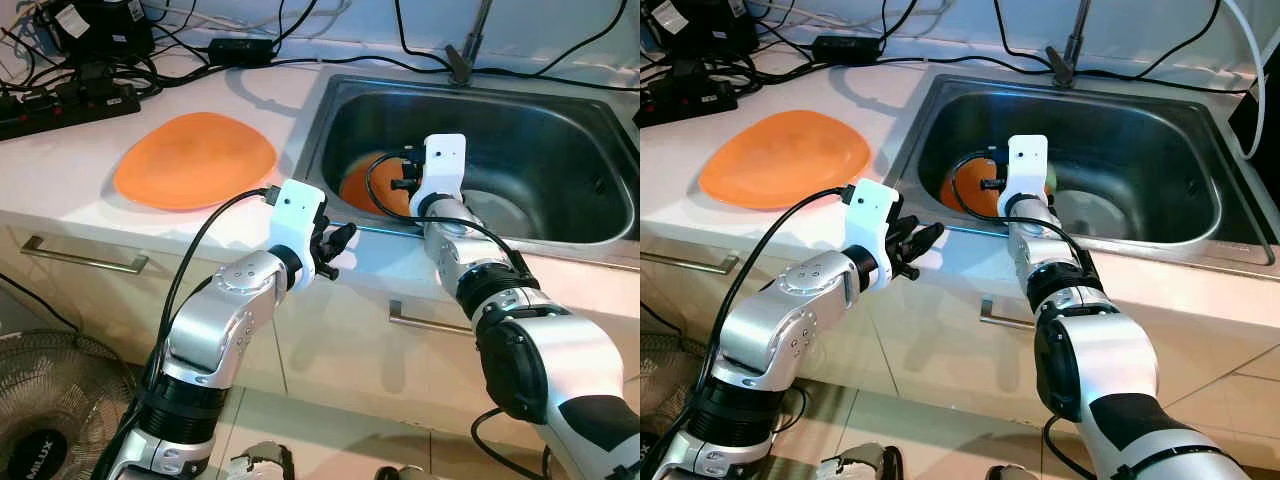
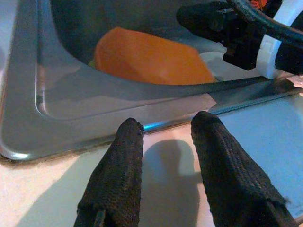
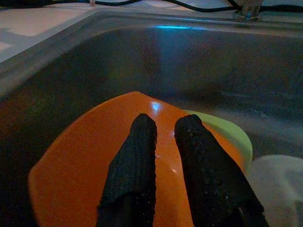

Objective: Kitchen organization

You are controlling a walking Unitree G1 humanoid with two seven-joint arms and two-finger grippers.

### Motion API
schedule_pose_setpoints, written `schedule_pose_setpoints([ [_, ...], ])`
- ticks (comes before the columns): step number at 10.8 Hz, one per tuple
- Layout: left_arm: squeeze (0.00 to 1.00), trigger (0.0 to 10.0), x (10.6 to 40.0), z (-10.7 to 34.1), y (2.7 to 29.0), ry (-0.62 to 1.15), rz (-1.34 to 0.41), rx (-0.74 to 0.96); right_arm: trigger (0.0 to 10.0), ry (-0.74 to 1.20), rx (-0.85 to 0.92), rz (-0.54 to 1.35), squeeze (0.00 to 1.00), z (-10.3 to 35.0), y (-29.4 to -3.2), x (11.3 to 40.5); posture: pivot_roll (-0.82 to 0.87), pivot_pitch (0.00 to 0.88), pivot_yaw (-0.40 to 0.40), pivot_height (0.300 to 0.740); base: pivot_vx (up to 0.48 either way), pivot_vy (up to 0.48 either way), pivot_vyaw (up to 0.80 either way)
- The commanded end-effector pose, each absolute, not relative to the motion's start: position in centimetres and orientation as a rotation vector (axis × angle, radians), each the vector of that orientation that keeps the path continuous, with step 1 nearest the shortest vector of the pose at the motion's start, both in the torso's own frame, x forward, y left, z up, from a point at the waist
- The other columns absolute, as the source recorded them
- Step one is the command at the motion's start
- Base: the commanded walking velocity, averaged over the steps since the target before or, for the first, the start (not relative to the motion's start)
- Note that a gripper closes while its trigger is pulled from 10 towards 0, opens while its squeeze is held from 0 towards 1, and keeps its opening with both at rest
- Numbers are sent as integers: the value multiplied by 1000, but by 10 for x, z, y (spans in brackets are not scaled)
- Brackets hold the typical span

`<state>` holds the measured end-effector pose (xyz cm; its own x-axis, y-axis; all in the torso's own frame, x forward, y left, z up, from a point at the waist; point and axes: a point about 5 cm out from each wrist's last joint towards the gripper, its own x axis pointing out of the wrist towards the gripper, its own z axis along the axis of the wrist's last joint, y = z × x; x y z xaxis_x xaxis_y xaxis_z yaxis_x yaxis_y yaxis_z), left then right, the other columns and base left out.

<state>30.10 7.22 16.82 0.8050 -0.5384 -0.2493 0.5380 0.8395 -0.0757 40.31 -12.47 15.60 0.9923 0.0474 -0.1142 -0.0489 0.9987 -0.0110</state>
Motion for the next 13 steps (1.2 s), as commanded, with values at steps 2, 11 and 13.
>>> schedule_pose_setpoints([
  [2, 0, 10000, 299, 168, 71, 266, -585, 8, 10000, 81, -20, 45, 0, 160, -126, 404, 172, 76, 28, 740, 0, 0, 0],
  [11, 0, 10000, 314, 162, 92, -97, -286, 67, 10000, -427, 38, 179, 0, 187, -136, 353, 76, 12, -6, 740, 0, 0, 0],
  [13, 0, 10000, 312, 164, 100, -169, -240, 110, 10000, -395, 28, 227, 0, 167, -126, 327, 78, 0, -5, 740, 0, 0, 0],
])
